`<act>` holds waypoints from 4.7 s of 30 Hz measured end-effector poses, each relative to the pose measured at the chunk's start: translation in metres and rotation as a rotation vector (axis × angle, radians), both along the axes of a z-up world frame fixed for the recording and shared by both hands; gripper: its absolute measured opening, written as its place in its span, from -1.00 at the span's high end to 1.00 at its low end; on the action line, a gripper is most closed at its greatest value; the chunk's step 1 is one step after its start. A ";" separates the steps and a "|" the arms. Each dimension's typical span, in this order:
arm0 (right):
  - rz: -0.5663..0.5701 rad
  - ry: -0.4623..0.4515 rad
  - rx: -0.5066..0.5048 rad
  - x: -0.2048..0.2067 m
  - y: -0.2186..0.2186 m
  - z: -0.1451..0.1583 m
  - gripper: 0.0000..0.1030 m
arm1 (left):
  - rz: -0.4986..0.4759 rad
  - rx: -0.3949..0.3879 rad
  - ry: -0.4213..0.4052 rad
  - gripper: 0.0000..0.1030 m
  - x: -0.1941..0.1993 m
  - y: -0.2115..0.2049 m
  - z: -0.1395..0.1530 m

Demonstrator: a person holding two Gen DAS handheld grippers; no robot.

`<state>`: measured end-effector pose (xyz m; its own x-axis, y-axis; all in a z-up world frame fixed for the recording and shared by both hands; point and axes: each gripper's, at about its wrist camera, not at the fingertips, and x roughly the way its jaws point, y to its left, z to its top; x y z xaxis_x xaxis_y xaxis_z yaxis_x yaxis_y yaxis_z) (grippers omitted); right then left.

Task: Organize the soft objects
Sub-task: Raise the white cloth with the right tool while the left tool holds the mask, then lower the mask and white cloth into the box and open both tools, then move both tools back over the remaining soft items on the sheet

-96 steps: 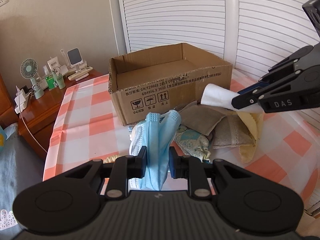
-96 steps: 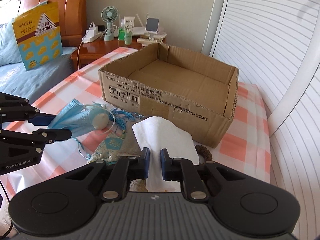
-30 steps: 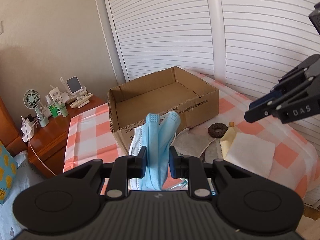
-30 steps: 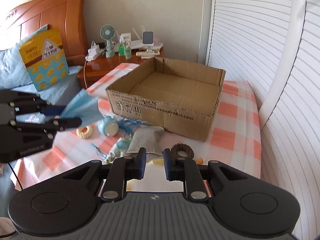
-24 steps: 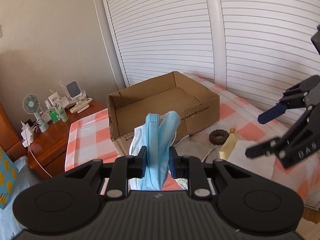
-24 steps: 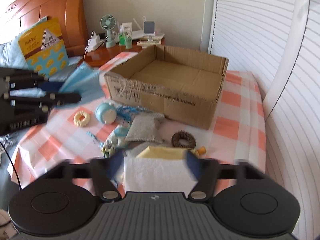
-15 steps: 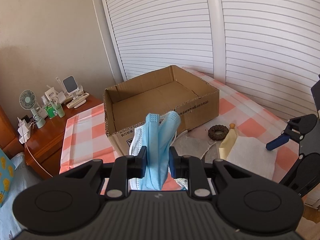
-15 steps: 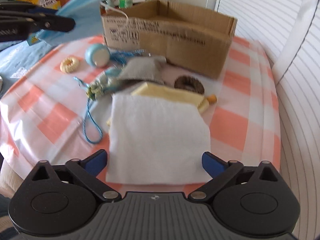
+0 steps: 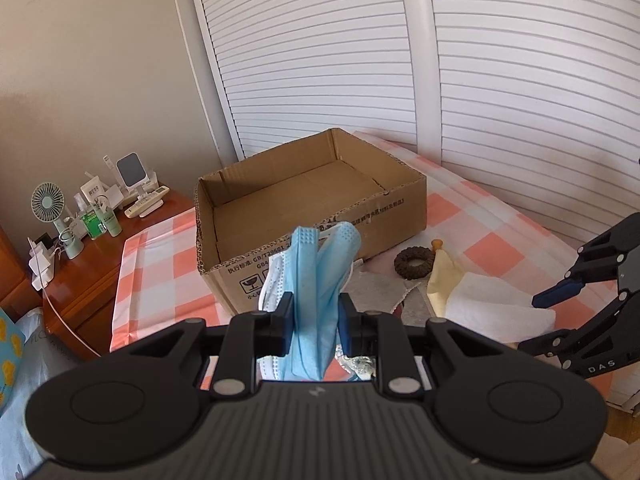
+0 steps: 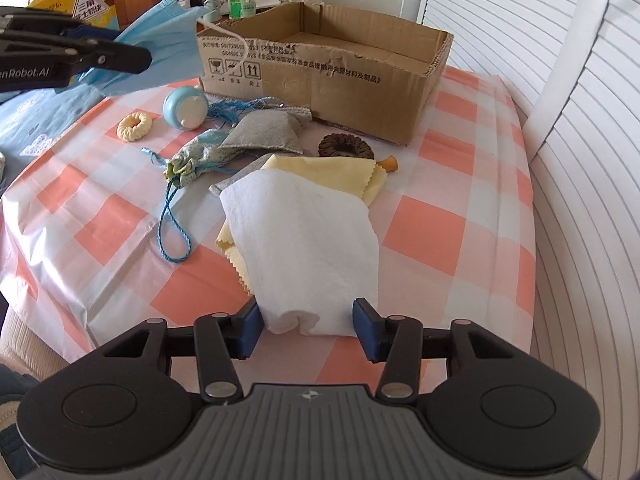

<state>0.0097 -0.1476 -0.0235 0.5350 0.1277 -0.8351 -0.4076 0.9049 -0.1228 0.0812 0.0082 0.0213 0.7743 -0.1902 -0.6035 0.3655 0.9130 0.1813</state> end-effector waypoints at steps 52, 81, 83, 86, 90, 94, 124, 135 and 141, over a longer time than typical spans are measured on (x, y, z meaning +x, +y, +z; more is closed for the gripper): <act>-0.036 -0.298 0.040 0.125 0.020 0.107 0.77 | 0.095 -0.167 0.121 -0.84 0.204 0.024 0.006; -0.036 -0.291 0.095 0.157 0.064 0.103 -1.00 | 0.098 -0.102 0.112 -0.93 0.094 0.063 0.011; -0.035 -0.298 0.090 0.138 0.061 0.104 -1.00 | 0.099 -0.060 0.095 -0.95 0.080 0.059 0.011; -0.055 -0.284 0.090 0.114 0.054 0.098 -1.00 | 0.095 -0.012 0.070 -0.95 0.059 0.054 0.008; -0.083 -0.257 0.088 0.087 0.046 0.075 -1.00 | 0.099 -0.040 0.079 -0.95 0.038 0.056 0.000; -0.116 -0.182 0.099 0.067 0.039 0.041 -1.00 | 0.140 -0.046 0.092 -0.95 0.022 0.060 -0.018; -0.233 -0.131 0.034 0.018 0.011 -0.029 -1.00 | 0.237 -0.158 0.203 -1.00 0.009 0.088 -0.108; -0.237 -0.153 0.042 0.015 0.010 -0.031 -1.00 | 0.199 -0.160 0.181 -1.00 0.033 0.094 -0.109; -0.239 -0.156 0.042 0.014 0.011 -0.030 -1.00 | 0.212 -0.161 0.166 -0.97 0.040 0.095 -0.110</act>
<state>0.0241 -0.1371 -0.0539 0.6758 0.0153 -0.7370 -0.1616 0.9786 -0.1278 0.1207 0.1028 -0.0885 0.7003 -0.1384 -0.7003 0.1760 0.9842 -0.0185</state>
